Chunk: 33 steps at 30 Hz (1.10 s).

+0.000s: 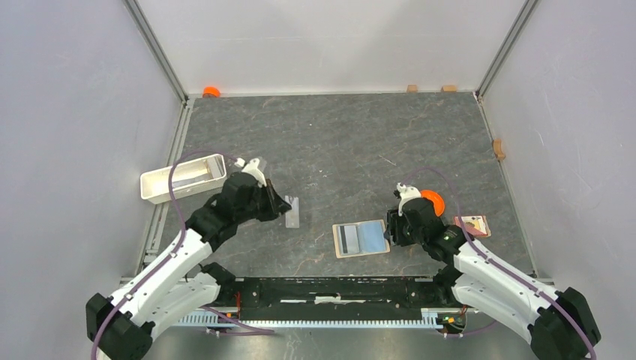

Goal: Put the credit cards into the card holder
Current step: Pick up the credit card from the storage box, then insert the credit card into the card holder.

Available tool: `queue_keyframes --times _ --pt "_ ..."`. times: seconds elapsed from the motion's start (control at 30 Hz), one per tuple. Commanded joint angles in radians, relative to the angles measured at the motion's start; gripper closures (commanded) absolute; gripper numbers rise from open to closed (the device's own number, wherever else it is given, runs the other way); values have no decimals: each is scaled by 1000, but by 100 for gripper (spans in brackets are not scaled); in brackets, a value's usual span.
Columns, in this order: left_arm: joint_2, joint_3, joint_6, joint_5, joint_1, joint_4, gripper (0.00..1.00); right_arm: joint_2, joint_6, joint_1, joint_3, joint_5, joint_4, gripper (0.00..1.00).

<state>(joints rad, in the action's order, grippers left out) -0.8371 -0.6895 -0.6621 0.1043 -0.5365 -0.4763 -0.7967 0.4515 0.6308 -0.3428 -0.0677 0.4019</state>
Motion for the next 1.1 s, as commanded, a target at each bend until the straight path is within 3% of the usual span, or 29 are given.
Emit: queue_keyframes --times 0.0,0.37,0.53,0.83,1.07 --pt "24 73 -177 -5 -88 162 98 -32 9 -2 14 33 -92 56" --pt "-85 207 -358 -101 -369 486 98 -62 64 19 77 134 -199 100" --pt "-228 231 -414 -69 -410 673 98 -73 106 71 108 147 -250 100" --pt "-351 230 -426 -69 -412 697 98 -82 125 109 99 99 -240 100" --pt "-463 260 -434 -6 -407 820 98 -89 122 111 103 94 -241 100"
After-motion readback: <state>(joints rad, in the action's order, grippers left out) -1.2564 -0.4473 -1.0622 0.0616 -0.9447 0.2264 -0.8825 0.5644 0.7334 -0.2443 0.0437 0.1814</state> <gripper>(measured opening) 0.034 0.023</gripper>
